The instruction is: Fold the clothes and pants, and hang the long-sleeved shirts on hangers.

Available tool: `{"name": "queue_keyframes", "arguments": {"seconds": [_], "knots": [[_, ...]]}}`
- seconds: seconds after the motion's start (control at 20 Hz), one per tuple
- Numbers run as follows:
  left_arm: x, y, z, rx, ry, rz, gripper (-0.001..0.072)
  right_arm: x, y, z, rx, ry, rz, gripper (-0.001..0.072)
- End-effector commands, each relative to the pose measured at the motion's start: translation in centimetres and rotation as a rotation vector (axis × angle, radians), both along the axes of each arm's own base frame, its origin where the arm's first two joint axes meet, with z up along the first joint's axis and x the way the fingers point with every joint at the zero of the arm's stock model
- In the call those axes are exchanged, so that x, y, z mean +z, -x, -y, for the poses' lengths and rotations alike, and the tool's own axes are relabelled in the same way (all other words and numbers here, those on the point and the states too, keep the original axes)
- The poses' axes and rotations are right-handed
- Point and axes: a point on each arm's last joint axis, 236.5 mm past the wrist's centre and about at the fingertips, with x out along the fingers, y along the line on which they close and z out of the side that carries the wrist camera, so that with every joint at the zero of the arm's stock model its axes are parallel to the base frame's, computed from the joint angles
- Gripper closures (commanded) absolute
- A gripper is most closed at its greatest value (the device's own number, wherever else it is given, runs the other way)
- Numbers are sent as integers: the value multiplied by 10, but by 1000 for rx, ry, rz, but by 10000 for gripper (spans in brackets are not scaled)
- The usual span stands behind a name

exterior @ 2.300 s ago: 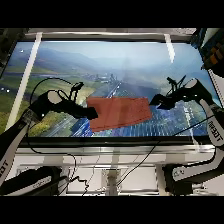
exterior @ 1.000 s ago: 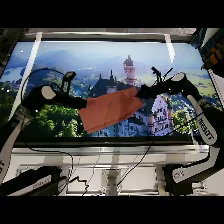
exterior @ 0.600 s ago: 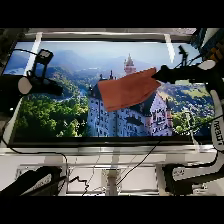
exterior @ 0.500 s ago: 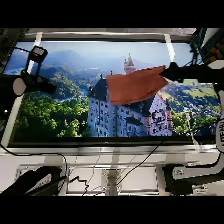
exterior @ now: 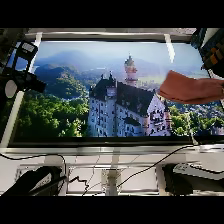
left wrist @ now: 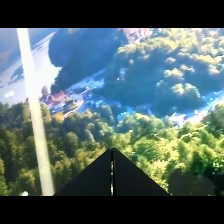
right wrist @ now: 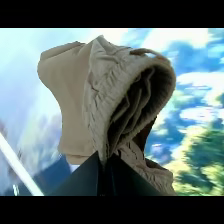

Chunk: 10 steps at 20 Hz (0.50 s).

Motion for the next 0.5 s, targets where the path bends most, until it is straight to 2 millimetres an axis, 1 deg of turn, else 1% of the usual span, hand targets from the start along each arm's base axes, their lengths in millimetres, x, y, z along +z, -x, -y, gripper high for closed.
{"name": "queue_keyframes", "arguments": {"seconds": [0.0,0.05,0.1,0.15,0.2,0.25,0.3,0.35,0.4,0.45], "knots": [[2,0,-2,2,-7,5,700,3,114,68,-390,6,-150,691],[2,0,-2,2,-7,5,700,1,150,77,-479,20,-233,692],[2,0,-2,2,-7,5,701,0,181,82,-555,31,-306,692],[2,0,-2,2,-7,5,701,0,208,84,-623,32,-368,692],[2,0,-2,2,-7,5,700,-2,224,83,-675,14,-401,691],[2,0,-2,2,-7,5,701,-4,233,82,-719,-17,-408,686],[2,0,-2,2,-7,5,701,-6,236,81,-738,-34,-410,629],[2,0,-2,2,-7,5,700,-6,236,81,-738,-33,-410,506],[2,0,-2,2,-7,5,700,-5,235,82,-737,-32,-405,364],[2,0,-2,2,-7,5,700,-5,233,82,-735,-35,-400,257]]}}
